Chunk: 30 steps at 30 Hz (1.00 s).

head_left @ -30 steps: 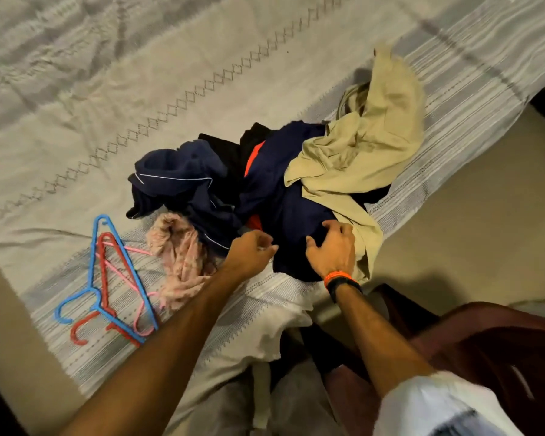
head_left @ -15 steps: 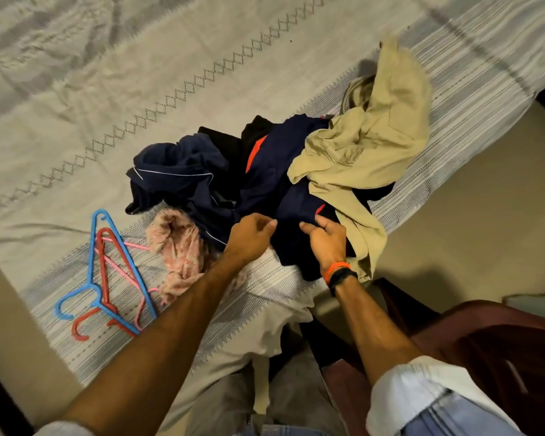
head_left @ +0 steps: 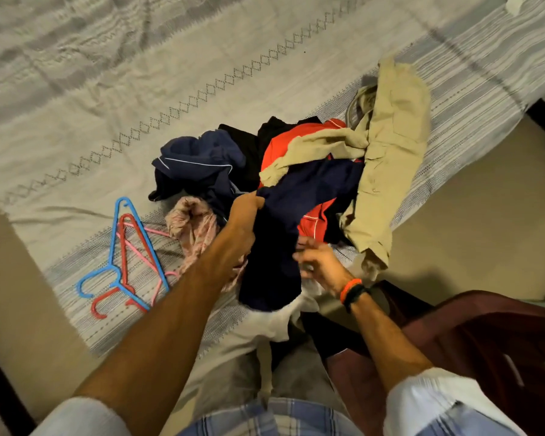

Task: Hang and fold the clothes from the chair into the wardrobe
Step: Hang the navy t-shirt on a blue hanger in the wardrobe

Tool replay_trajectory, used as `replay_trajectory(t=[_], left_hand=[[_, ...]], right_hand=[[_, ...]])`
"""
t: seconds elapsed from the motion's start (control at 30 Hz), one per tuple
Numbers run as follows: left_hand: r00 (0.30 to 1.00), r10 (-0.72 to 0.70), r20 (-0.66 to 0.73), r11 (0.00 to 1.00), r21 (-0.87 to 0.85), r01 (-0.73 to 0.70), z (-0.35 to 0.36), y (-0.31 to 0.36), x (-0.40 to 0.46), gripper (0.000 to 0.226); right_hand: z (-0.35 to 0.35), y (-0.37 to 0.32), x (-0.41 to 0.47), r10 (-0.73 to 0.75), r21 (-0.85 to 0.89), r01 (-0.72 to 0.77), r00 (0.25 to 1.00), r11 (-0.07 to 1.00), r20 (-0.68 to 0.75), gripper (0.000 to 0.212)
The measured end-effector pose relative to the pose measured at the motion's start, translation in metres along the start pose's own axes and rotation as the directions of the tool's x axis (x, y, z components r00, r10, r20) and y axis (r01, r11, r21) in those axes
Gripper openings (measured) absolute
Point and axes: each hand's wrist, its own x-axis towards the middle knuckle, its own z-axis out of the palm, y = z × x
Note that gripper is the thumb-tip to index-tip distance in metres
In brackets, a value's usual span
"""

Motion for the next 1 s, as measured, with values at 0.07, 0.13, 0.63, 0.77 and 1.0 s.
replay_trajectory(t=[0.07, 0.13, 0.63, 0.77, 1.0], left_hand=[[0.99, -0.044, 0.133, 0.99, -0.126, 0.061, -0.012, -0.001, -0.013, 0.031], [0.959, -0.057, 0.276, 0.993, -0.081, 0.083, -0.028, 0.0, -0.026, 0.026], [0.962, 0.054, 0.266, 0.867, 0.466, -0.177, -0.074, 0.012, -0.038, 0.064], [0.935, 0.232, 0.267, 0.817, 0.468, -0.336, -0.07, 0.017, -0.042, 0.028], [0.878, 0.459, 0.136, 0.716, 0.529, -0.456, -0.075, 0.015, -0.037, 0.027]], right_hand=[[0.003, -0.009, -0.002, -0.045, 0.275, 0.061, 0.997, 0.959, -0.067, 0.041], [0.01, -0.025, -0.003, -0.116, 0.37, 0.142, 0.989, 0.918, -0.092, 0.036], [0.078, -0.071, -0.014, -0.227, 0.562, 0.125, 0.967, 0.818, 0.115, 0.046], [0.071, -0.069, -0.007, -0.252, 0.556, 0.157, 0.963, 0.816, 0.099, 0.043], [0.047, -0.064, 0.02, -0.14, 0.268, 0.232, 0.936, 0.935, -0.322, 0.022]])
